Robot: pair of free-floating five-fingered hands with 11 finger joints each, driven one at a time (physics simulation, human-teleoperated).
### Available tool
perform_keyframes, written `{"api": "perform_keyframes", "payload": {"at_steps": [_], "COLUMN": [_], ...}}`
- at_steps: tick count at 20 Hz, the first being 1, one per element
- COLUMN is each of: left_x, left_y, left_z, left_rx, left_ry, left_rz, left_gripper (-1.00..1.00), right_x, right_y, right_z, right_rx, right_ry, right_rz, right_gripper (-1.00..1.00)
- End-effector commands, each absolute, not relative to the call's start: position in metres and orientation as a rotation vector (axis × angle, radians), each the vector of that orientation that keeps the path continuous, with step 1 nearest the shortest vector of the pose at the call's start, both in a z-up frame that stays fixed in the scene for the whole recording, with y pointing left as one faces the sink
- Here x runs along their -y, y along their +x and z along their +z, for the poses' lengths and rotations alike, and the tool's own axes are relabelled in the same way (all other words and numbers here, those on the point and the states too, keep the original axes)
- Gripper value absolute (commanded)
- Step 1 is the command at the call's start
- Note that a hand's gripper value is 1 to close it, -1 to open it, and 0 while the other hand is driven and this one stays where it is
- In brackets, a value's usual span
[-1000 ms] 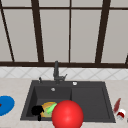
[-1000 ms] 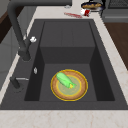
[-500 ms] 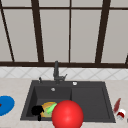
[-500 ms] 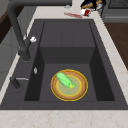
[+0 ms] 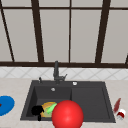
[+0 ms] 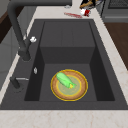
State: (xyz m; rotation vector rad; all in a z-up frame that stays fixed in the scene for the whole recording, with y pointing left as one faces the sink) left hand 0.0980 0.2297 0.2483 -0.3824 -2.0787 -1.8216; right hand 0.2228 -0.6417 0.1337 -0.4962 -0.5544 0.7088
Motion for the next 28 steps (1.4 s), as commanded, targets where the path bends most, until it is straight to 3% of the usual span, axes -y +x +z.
{"api": "perform_keyframes", "payload": {"at_steps": [1,4,9,15,16,20,28], "left_x": [-0.23,-0.23,-0.23,-0.23,-0.23,-0.23,-0.23], "left_y": [0.098,0.098,0.098,0.098,0.098,0.098,0.098], "left_z": [0.248,0.248,0.248,0.248,0.248,0.248,0.248], "left_rx": [2.079,2.079,2.079,2.079,2.079,2.079,2.079], "left_ry": [-0.382,-0.382,-0.382,-0.382,-0.382,-0.382,-0.382], "left_rz": [-1.822,-1.822,-1.822,-1.822,-1.822,-1.822,-1.822], "left_gripper": [0.0,0.0,0.0,0.0,0.0,0.0,0.0], "right_x": [0.659,0.668,0.678,0.679,0.679,0.678,0.693], "right_y": [0.223,0.218,0.213,0.223,0.224,0.232,0.19], "right_z": [0.134,0.142,0.148,0.148,0.15,0.166,0.2], "right_rx": [0.623,0.692,0.758,0.698,0.699,0.6,0.646], "right_ry": [-0.465,-0.403,-0.45,-0.457,-0.453,-0.41,-0.489], "right_rz": [0.68,0.645,0.595,0.58,0.583,0.62,0.62], "right_gripper": [1.0,1.0,1.0,1.0,-1.0,-1.0,-1.0]}}
